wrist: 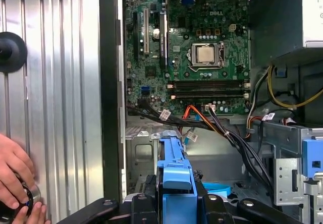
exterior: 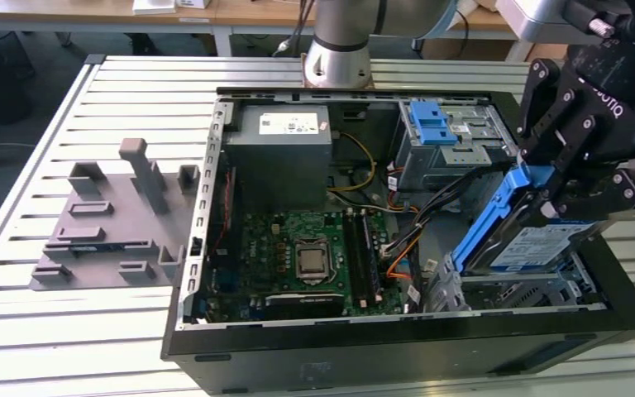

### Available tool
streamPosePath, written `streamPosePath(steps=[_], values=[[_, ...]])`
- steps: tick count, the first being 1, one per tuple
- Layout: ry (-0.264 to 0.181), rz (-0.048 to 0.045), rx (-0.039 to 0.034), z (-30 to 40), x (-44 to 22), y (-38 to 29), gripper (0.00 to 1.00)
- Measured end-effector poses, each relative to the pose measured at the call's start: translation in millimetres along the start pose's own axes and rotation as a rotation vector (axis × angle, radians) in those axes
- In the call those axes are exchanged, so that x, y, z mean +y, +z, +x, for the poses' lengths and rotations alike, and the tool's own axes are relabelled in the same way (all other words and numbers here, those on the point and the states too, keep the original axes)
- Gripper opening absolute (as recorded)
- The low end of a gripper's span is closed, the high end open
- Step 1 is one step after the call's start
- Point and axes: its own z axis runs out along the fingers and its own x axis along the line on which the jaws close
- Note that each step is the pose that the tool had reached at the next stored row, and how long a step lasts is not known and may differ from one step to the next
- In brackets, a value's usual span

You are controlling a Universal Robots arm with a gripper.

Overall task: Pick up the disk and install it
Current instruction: 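Insert the disk into the insertion slot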

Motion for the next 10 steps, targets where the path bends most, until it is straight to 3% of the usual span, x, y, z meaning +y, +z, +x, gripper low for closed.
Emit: streamPosePath(steps=[10], values=[[0.000,0.0000,0.0000,0.1,-0.2,8.5,0.37]])
